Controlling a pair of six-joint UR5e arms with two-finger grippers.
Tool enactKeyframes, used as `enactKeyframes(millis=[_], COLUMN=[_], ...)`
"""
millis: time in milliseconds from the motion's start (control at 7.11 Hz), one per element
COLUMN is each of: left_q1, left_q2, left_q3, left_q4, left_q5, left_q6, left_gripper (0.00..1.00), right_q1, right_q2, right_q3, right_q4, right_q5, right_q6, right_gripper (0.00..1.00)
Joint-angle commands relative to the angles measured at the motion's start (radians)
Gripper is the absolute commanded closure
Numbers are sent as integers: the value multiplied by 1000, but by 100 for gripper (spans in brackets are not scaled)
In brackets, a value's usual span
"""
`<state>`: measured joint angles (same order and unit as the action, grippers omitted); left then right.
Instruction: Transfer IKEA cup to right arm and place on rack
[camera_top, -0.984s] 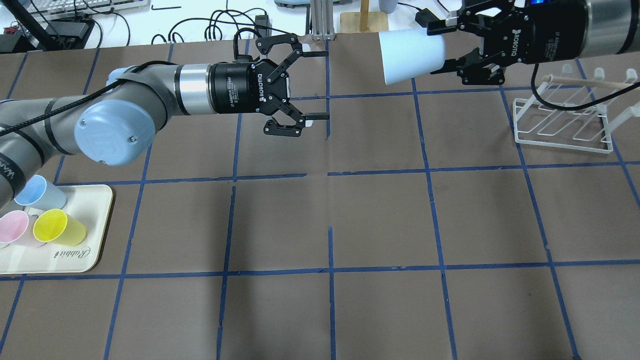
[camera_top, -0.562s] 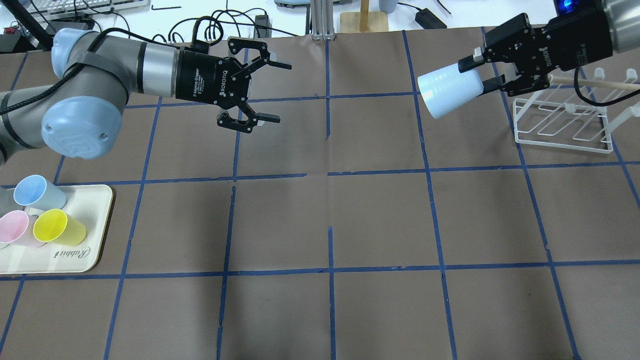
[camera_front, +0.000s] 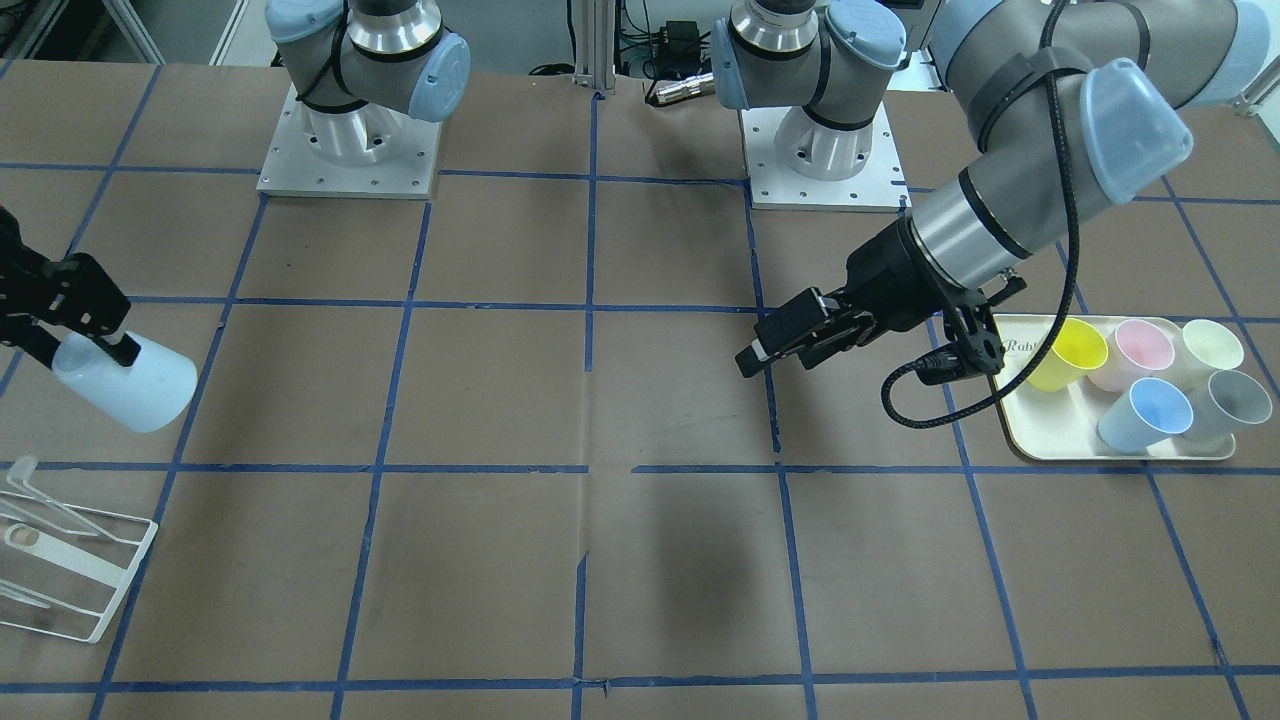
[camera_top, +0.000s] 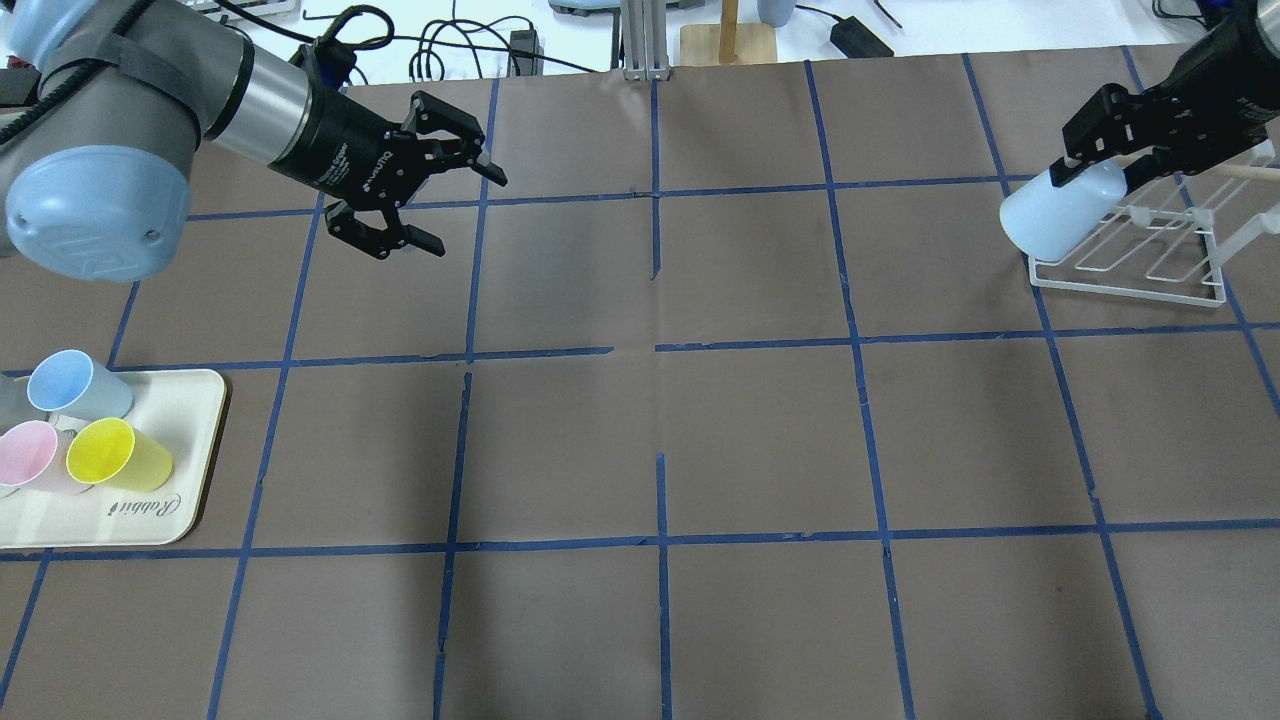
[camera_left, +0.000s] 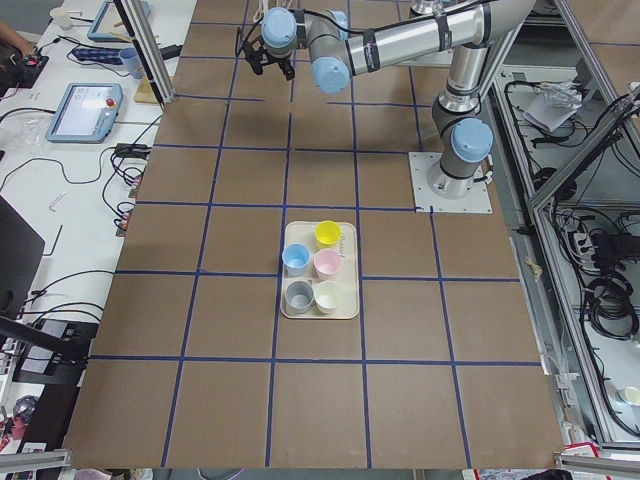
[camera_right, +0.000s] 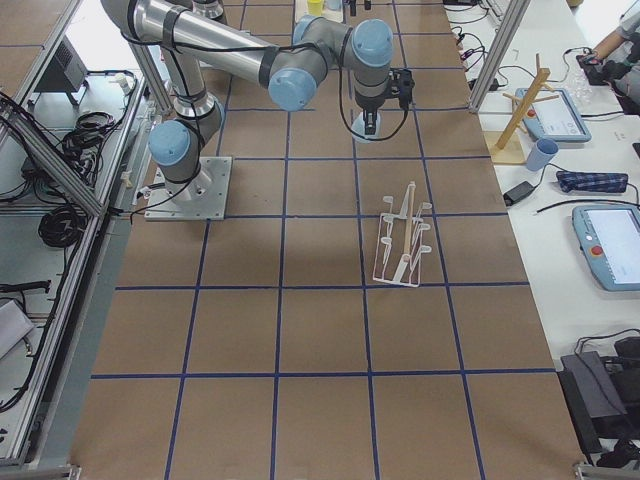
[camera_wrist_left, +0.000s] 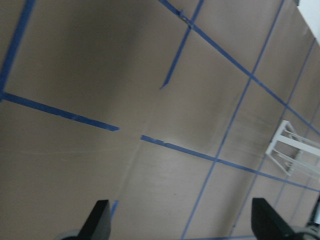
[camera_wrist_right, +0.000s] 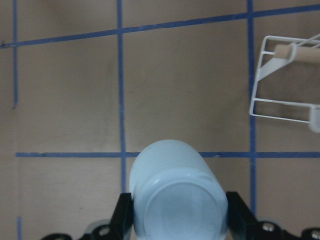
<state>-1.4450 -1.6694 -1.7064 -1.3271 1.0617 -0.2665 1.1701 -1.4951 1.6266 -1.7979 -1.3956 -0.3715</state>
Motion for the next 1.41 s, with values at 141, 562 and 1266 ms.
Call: enactKeyframes(millis=[141,562,1266], left_q1=[-9,-17,-120], left_q2=[97,168,177], left_q3=[22,31,28], left_q4=[-153,-242,-256], left_q5=[431,511,552], left_q6=[261,297,367], left_gripper=[0,0,0], right_q1=[5,3,-9], right_q2=[67,127,157], right_q3=[2,6,9], right_q4=[-187,-244,-274], right_q5=[-195,-195,-195], right_q6=[-96,-98,-135], right_gripper=[85,85,85])
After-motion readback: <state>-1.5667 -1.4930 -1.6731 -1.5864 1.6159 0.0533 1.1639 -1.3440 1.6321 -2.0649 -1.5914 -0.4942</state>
